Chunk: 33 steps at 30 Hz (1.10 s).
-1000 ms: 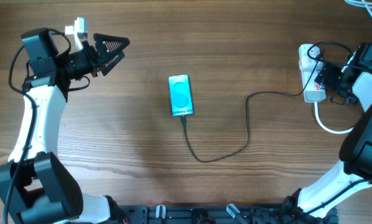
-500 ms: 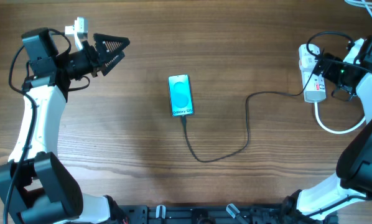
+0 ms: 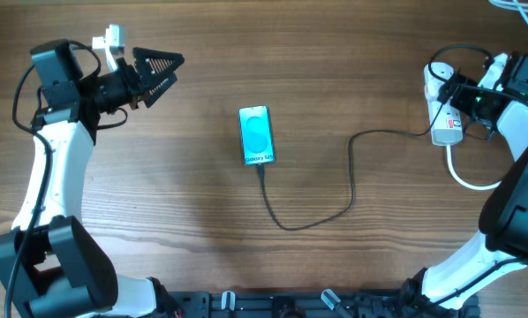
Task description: Plug charger to phone and switch on socket
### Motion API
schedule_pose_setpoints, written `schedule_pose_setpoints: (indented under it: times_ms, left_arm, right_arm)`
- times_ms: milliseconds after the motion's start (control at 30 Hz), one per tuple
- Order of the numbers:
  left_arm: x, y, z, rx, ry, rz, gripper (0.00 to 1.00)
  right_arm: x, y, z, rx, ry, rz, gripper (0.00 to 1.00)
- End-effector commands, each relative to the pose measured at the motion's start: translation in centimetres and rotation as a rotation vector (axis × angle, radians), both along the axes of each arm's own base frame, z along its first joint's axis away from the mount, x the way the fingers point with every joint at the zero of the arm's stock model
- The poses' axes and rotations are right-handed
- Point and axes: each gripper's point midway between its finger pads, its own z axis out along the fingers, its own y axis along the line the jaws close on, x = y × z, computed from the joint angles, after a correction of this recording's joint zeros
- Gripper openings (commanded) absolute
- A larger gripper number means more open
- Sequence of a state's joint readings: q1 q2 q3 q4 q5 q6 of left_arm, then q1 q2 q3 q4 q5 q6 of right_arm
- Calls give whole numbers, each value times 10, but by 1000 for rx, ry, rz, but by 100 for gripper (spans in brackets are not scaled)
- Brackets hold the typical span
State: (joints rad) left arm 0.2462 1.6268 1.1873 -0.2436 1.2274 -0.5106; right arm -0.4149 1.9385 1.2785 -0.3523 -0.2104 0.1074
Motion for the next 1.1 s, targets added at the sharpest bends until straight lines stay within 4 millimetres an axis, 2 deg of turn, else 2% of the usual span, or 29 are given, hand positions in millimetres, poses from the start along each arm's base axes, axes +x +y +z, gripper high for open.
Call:
schedule_pose_setpoints:
  times_ms: [0,167,333,400,567,600,667,800,933,1067]
  left_arm:
    - [-1,1,3,1,-11,-1,100]
    - [-1,1,3,1,-11,-1,100]
    - [-1,1,3,1,-11,-1,100]
    - [-1,1,3,1,-11,-1,100]
    - [-1,1,3,1,-11,-1,100]
    - [-1,1,3,1,-11,-1,100]
    - [-1,1,3,1,-11,-1,100]
    - [-1,1,3,1,-11,-1,100]
    - [-1,1,3,1,-11,-1,100]
    - [-1,1,3,1,-11,-1,100]
  right_arm:
    - [5,8,-4,28,-10,25,100]
    - [7,6,-2,18,-22,24,100]
    - [4,0,-10,-7,3,5,100]
    - [2,1,-20,0,21,5,100]
    - [-18,-7,-60,-26,155,-38,99]
    - [-19,-7,-63,-23,164,-40,98]
    - [-18,-7,-59,-26,158,-40,98]
    - [-18,-9,-36,-39,144,-42,100]
    - [-44,-30,-23,-151,233,-119,100]
    - [-50,-30,-16,-161,247,-126,100]
